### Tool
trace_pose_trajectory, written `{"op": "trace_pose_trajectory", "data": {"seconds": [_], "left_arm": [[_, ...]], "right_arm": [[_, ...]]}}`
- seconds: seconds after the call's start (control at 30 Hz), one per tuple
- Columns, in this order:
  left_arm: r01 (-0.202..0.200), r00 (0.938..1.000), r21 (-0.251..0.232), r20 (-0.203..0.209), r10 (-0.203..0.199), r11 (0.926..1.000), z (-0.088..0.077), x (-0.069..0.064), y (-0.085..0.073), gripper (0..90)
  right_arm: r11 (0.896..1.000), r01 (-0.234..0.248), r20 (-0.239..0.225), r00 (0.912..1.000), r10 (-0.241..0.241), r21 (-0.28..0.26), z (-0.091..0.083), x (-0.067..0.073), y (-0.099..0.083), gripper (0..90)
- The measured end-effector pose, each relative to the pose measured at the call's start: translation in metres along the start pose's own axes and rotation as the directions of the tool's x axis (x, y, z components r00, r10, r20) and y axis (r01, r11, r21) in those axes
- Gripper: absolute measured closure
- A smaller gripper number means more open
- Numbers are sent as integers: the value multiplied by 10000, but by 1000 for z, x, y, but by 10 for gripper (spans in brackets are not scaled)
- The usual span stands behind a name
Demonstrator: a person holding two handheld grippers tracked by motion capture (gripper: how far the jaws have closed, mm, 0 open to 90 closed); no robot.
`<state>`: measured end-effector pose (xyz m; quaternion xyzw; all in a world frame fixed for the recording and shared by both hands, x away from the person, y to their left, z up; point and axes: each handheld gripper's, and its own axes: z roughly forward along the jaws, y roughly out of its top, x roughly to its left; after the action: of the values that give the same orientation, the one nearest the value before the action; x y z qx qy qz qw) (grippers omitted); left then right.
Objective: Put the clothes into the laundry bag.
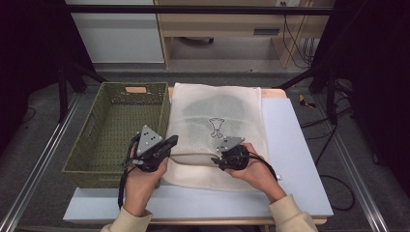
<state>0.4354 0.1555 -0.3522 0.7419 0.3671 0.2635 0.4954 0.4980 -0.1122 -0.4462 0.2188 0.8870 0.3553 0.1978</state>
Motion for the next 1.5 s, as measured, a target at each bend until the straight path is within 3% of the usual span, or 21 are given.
{"op": "trace_pose_trajectory", "data": {"seconds": [0.27,0.33,0.47,0.53,0.73,0.97,1.03,1.2,1.5], "left_arm": [[33,10000,64,23,-33,10000,-2,3,1,898],[42,10000,72,25,-42,10000,-2,4,1,892],[24,10000,93,-32,-24,10000,-2,5,2,828],[24,9999,85,-119,-23,10000,-2,5,3,752],[-72,9995,89,-304,75,9999,-4,7,8,468],[-134,9990,-29,-426,132,9999,-7,13,12,275],[-313,9986,59,-426,316,9995,-8,14,13,213],[-318,9984,72,-471,321,9995,-10,16,16,132],[-383,9980,134,-508,389,9992,-16,23,18,88]], "right_arm": [[9988,217,164,9996,-210,-431,-13,6,6,199],[9991,173,151,9997,-167,-385,-16,6,9,167],[9980,127,245,9996,-112,-613,-24,5,14,111],[9982,91,293,9995,-74,-595,-27,4,16,83],[9974,-8,626,9980,53,-722,-37,0,21,63],[9952,-507,1055,9926,594,-837,-47,-5,26,52],[9934,-659,1125,9907,764,-943,-49,-7,28,51],[9897,-864,1422,9845,1024,-1144,-57,-9,30,51],[9827,-1185,1608,9769,1411,-1423,-71,-16,32,52]]}}
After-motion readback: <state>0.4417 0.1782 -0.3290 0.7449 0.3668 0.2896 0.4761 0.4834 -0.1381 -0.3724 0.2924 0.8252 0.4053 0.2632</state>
